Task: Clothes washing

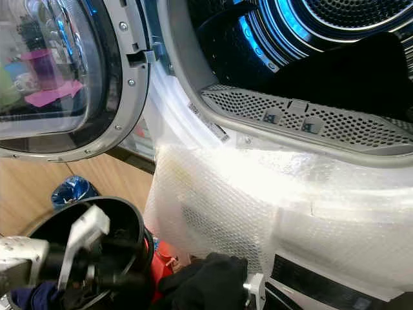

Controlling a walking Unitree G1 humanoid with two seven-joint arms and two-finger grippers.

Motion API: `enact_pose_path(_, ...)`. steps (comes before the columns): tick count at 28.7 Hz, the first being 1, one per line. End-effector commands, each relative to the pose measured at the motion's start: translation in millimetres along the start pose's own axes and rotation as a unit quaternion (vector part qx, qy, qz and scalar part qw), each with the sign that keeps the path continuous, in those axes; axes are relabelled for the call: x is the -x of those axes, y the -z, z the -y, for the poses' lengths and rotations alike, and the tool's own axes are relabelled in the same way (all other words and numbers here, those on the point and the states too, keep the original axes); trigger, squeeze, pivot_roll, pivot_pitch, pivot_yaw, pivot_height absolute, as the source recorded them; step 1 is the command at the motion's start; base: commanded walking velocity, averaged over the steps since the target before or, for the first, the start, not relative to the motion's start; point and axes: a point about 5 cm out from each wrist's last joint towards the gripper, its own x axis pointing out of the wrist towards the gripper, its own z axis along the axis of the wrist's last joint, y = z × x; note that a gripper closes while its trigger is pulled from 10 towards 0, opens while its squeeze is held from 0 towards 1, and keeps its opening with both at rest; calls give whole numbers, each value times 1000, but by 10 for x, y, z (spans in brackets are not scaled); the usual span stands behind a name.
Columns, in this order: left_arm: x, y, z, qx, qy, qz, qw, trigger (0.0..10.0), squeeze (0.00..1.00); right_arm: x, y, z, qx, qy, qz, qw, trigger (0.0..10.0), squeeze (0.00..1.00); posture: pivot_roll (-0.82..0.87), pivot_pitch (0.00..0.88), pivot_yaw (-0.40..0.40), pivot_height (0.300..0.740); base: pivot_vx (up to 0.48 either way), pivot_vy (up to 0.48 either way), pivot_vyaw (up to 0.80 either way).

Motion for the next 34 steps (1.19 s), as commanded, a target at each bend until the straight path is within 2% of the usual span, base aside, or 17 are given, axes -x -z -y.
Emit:
enact_pose_path(1,20,52,-241,-36,-128,-10,991,10000,1000,-25,-46,-63,12,-29,-6,999,0,0,-13,54,111,740,0,0,0)
enact_pose_path(2,13,73,-351,-29,-185,3,982,10000,0,-18,-57,-94,15,-40,-11,999,0,0,-14,55,110,740,0,0,0)
enact_pose_path(3,13,73,-351,-29,-185,3,982,10000,0,-18,-57,-94,15,-40,-11,999,0,0,-14,55,110,740,0,0,0)
enact_pose_path(6,-22,173,-479,-2,-261,22,965,10000,0,15,-95,-229,25,-79,-23,996,0,0,-26,53,97,740,0,0,0)
enact_pose_path(9,-70,281,-501,15,-283,29,959,10000,0,71,-119,-408,45,-125,-50,990,0,0,-36,54,93,740,0,0,0)
enact_pose_path(11,-79,309,-510,19,-289,27,957,10000,0,82,-126,-445,52,-133,-57,988,0,0,-40,53,91,740,0,0,0)
enact_pose_path(12,-100,368,-512,6,-293,12,956,10000,0,91,-175,-535,64,-151,-59,985,0,0,-42,51,89,740,0,0,0)
enact_pose_path(14,-117,405,-518,-2,-297,7,955,10000,0,85,-225,-589,71,-161,-54,983,0,0,-42,51,89,740,0,0,0)
enact_pose_path(15,-154,460,-523,-16,-307,4,952,10000,0,48,-351,-696,89,-180,-40,979,0,0,-52,45,88,740,0,0,0)
enact_pose_path(17,-178,492,-525,-30,-315,2,949,10000,0,9,-429,-760,107,-193,-36,975,0,0,-54,37,84,740,0,0,0)
enact_pose_path(19,-196,532,-543,-28,-342,11,939,10000,0,-66,-605,-867,122,-213,-7,969,0,0,-60,31,82,740,0,0,0)
enact_pose_path(22,-217,541,-545,-36,-354,17,935,10000,0,-114,-794,-952,141,-229,24,963,0,0,-59,23,76,740,0,0,0)
enact_pose_path(27,-310,611,-500,-37,-341,14,939,10000,0,-212,-1108,-1083,164,-254,78,950,0,0,-54,15,70,740,0,0,0)
enact_pose_path(29,-345,636,-474,-34,-335,15,942,10000,0,-305,-1337,-1070,173,-236,123,948,0,0,-56,3,64,740,0,0,0)
enact_pose_path(31,-375,663,-452,-36,-331,12,943,10000,0,-390,-1585,-1068,192,-220,176,940,0,0,-54,1,62,740,0,0,0)
enact_pose_path(33,-410,709,-433,-33,-331,11,943,10000,0,-390,-1871,-1103,204,-224,222,927,0,0,-47,0,59,740,0,0,0)
enact_pose_path(34,-415,718,-428,-33,-331,10,943,10000,0,-377,-1906,-1112,208,-227,225,924,0,0,-47,0,59,740,0,0,0)
